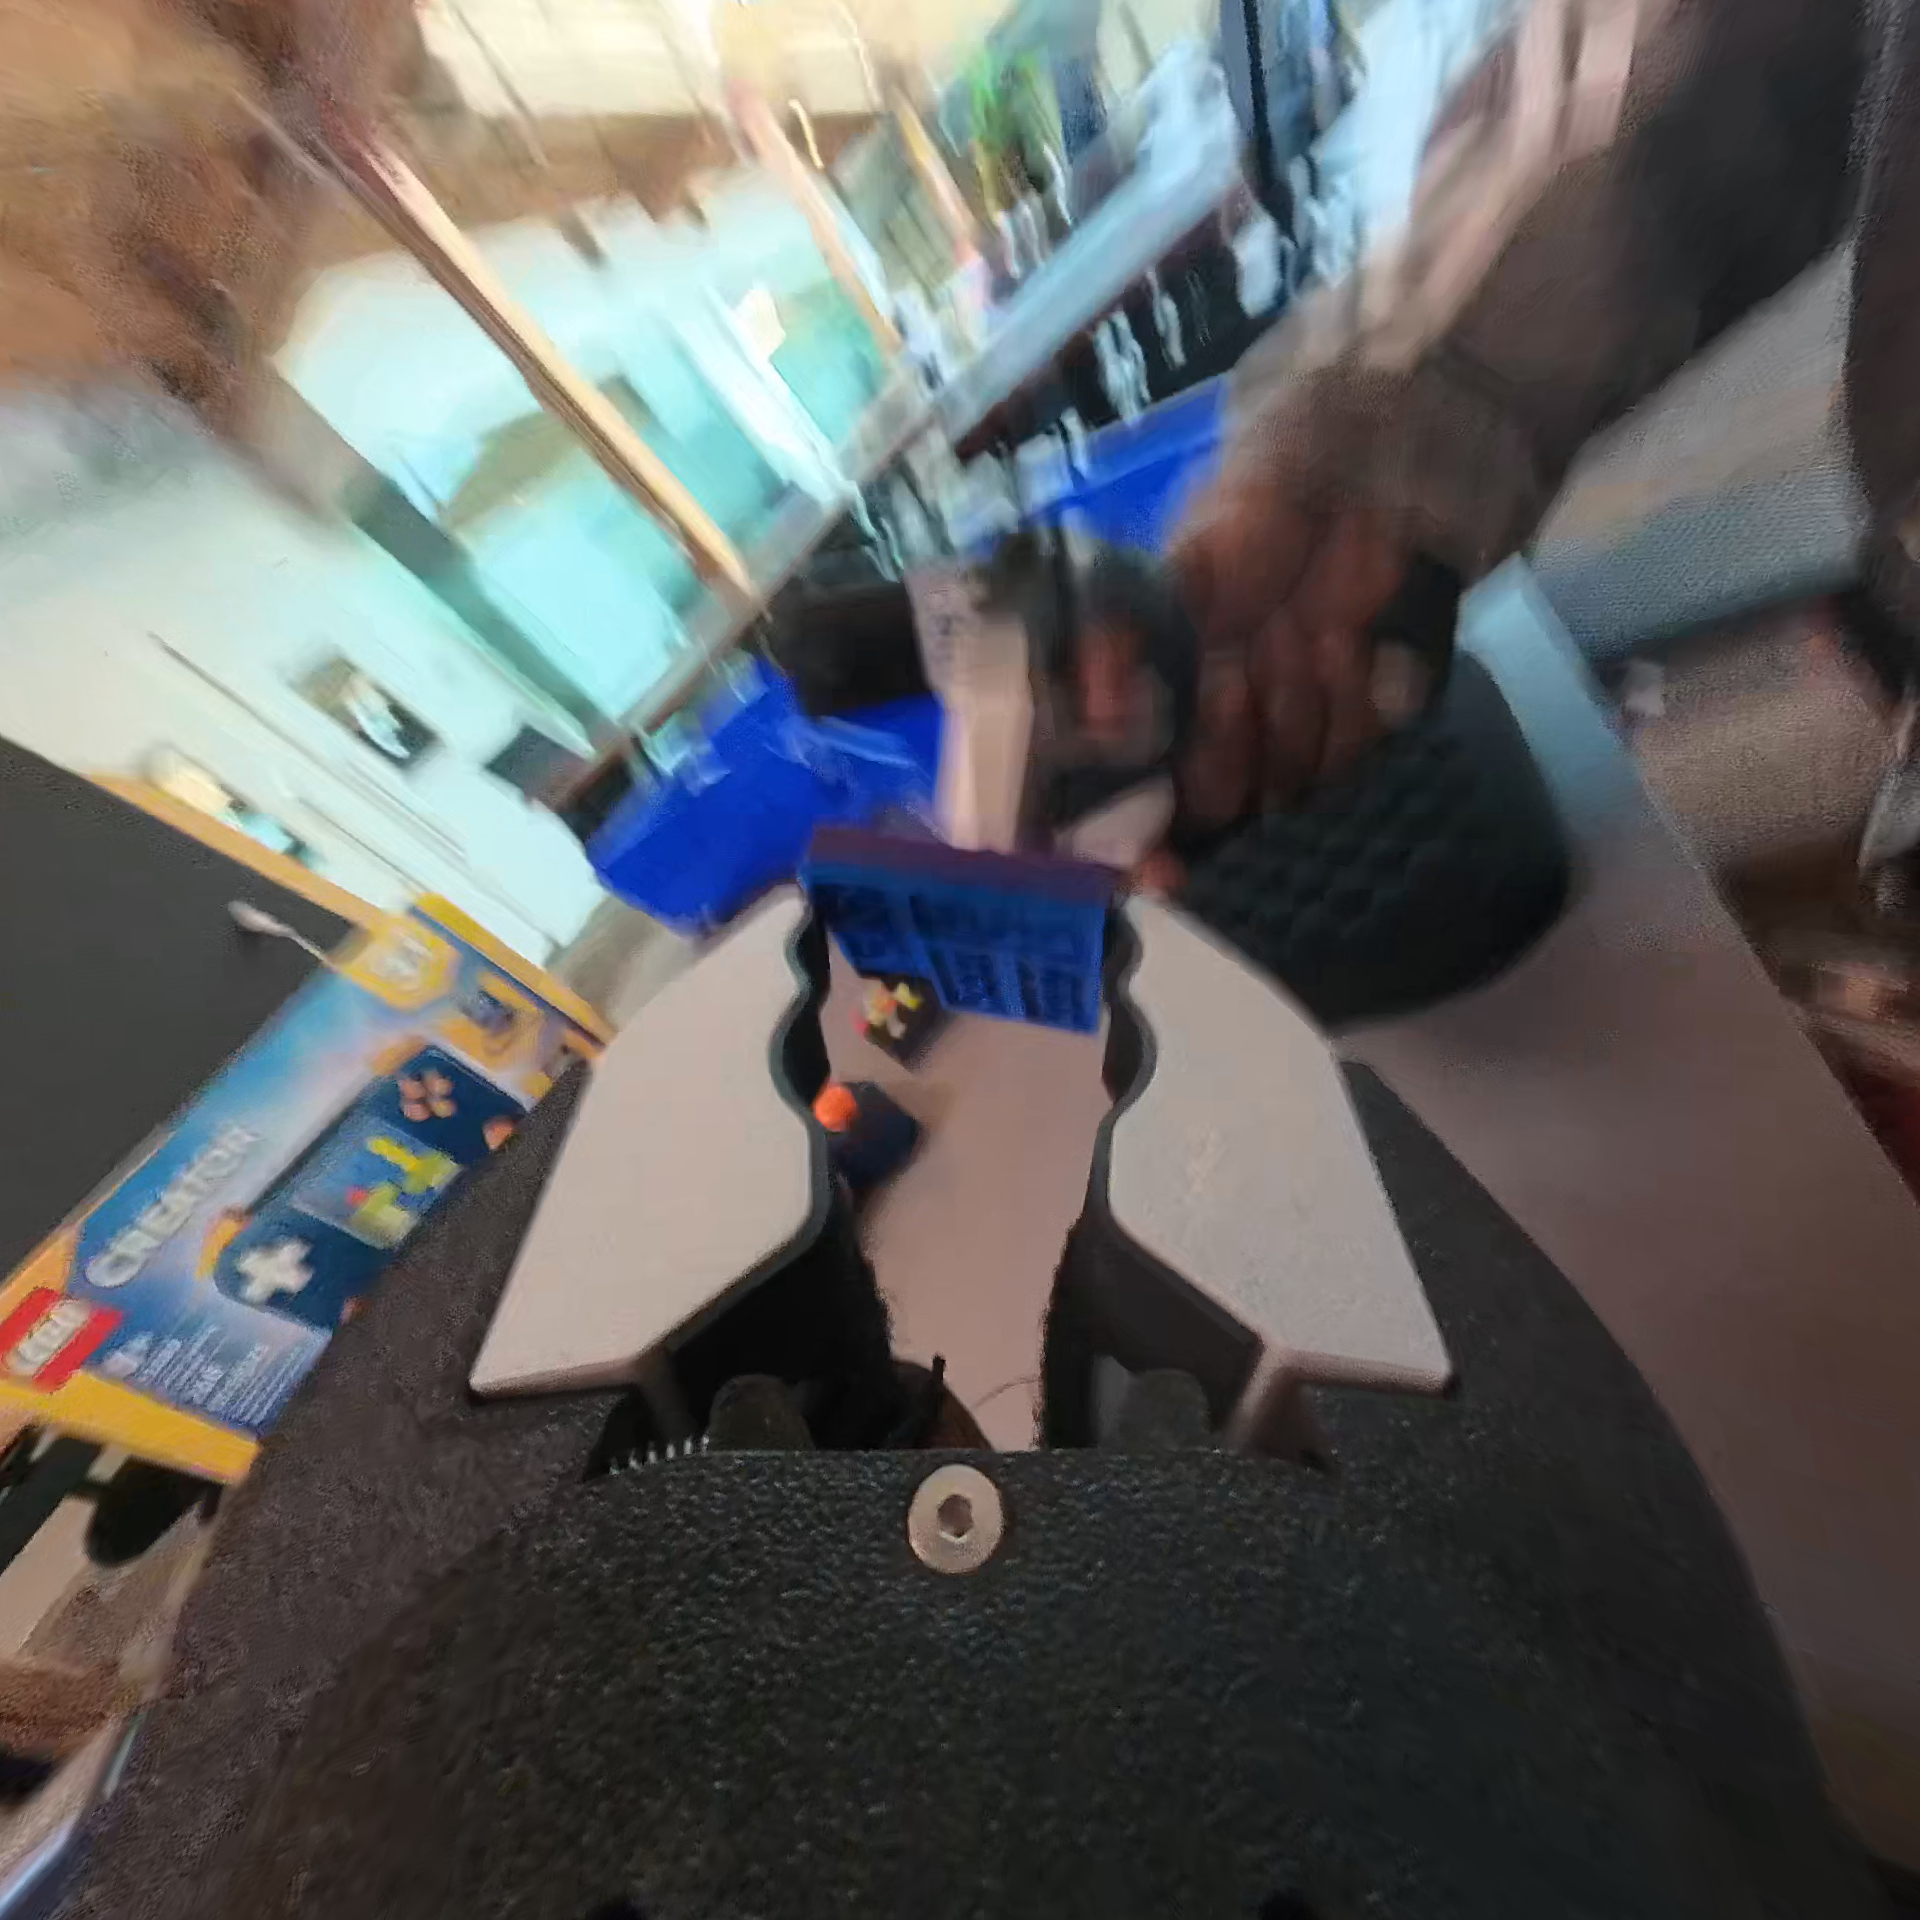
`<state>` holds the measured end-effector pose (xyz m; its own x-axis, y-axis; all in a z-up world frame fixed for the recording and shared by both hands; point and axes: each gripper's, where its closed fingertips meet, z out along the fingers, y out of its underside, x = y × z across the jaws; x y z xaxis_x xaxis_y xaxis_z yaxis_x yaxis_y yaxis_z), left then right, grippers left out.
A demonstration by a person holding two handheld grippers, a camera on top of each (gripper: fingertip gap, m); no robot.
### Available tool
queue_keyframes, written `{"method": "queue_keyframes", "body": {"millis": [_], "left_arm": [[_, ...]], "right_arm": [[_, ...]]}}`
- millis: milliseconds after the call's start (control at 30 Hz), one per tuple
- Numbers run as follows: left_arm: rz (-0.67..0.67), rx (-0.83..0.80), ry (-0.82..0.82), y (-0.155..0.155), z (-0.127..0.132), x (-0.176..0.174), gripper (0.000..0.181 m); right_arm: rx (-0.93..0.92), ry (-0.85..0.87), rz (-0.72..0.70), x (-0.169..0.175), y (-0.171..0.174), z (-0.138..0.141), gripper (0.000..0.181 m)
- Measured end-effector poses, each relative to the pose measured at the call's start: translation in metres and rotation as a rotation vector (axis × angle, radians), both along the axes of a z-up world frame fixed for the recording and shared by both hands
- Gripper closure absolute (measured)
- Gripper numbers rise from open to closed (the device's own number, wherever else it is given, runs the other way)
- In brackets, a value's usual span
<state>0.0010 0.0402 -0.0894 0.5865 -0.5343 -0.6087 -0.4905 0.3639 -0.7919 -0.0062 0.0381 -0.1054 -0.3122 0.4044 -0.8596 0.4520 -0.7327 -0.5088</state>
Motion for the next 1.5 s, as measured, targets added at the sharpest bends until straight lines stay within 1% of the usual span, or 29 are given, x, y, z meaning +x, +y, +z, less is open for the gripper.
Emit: {"method": "queue_keyframes", "body": {"millis": [33,67,100,133,167,200,233,300,333,400,467,567,700,767,967,1000,1033,1067,1133,1167,1233,1333,1500], "left_arm": [[0.030,0.014,-0.119,-0.005,0.016,-0.026,0.130],[0.061,-0.019,-0.191,-0.008,0.022,-0.056,0.131],[0.088,-0.057,-0.154,-0.003,0.012,-0.066,0.131],[0.095,-0.114,-0.046,0.007,-0.011,-0.058,0.130],[0.088,-0.145,0.030,0.018,-0.031,-0.046,0.130],[0.077,-0.133,0.053,0.024,-0.039,-0.039,0.130],[0.087,-0.111,0.048,0.027,-0.039,-0.040,0.130],[0.111,-0.044,-0.025,0.027,-0.025,-0.052,0.130],[0.117,-0.019,-0.053,0.026,-0.019,-0.055,0.130],[0.125,0.021,-0.023,0.025,-0.018,-0.052,0.130],[0.114,0.029,0.005,0.025,-0.021,-0.044,0.130],[0.114,0.039,0.048,0.024,-0.023,-0.037,0.130],[0.099,0.047,0.089,0.022,-0.028,-0.030,0.130],[0.093,0.054,0.086,0.020,-0.027,-0.029,0.130],[0.072,0.054,0.070,0.018,-0.028,-0.027,0.129],[0.064,0.057,0.062,0.017,-0.027,-0.026,0.127],[0.059,0.056,0.058,0.017,-0.027,-0.026,0.119],[0.055,0.053,0.056,0.016,-0.027,-0.026,0.117],[0.032,0.061,0.047,0.013,-0.026,-0.024,0.120],[0.020,0.068,0.053,0.011,-0.026,-0.022,0.127],[0.018,0.069,0.054,0.010,-0.025,-0.021,0.128],[-0.006,0.064,0.008,0.007,-0.018,-0.021,0.129],[0.027,0.070,0.022,0.009,-0.017,-0.023,0.130]], "right_arm": [[-0.014,0.044,-0.236,0.004,0.045,0.000,0.181],[-0.076,0.032,-0.374,0.018,0.087,-0.007,0.181],[-0.007,0.002,-0.404,0.019,0.091,-0.014,0.181],[0.102,-0.041,-0.250,0.003,0.053,-0.020,0.181],[0.162,-0.049,-0.107,-0.013,0.016,-0.023,0.181],[0.197,-0.048,-0.055,-0.027,-0.005,-0.038,0.181],[0.226,-0.043,-0.082,-0.031,0.006,-0.023,0.165],[0.158,0.028,-0.145,-0.029,0.023,-0.008,0.140],[0.112,0.038,-0.147,-0.028,0.024,-0.006,0.133],[0.108,0.005,-0.141,-0.030,0.020,-0.015,0.119],[0.104,0.016,-0.126,-0.036,0.010,-0.018,0.115],[0.120,0.049,-0.143,-0.046,0.004,-0.016,0.113],[0.127,0.061,-0.166,-0.052,0.007,-0.011,0.116],[0.132,0.059,-0.160,-0.053,0.006,-0.013,0.130],[0.105,0.044,-0.123,-0.049,0.006,-0.015,0.130],[0.100,0.044,-0.112,-0.049,0.006,-0.014,0.130],[0.098,0.040,-0.100,-0.047,0.004,-0.015,0.130],[0.105,0.027,-0.086,-0.047,0.001,-0.017,0.130],[0.112,0.014,-0.076,-0.043,0.000,-0.018,0.130],[0.105,0.009,-0.076,-0.039,-0.001,-0.019,0.130],[0.105,0.008,-0.071,-0.037,-0.002,-0.019,0.130],[0.074,0.027,-0.071,-0.037,-0.005,-0.013,0.130],[0.076,0.034,-0.100,-0.038,-0.001,-0.010,0.130]]}}
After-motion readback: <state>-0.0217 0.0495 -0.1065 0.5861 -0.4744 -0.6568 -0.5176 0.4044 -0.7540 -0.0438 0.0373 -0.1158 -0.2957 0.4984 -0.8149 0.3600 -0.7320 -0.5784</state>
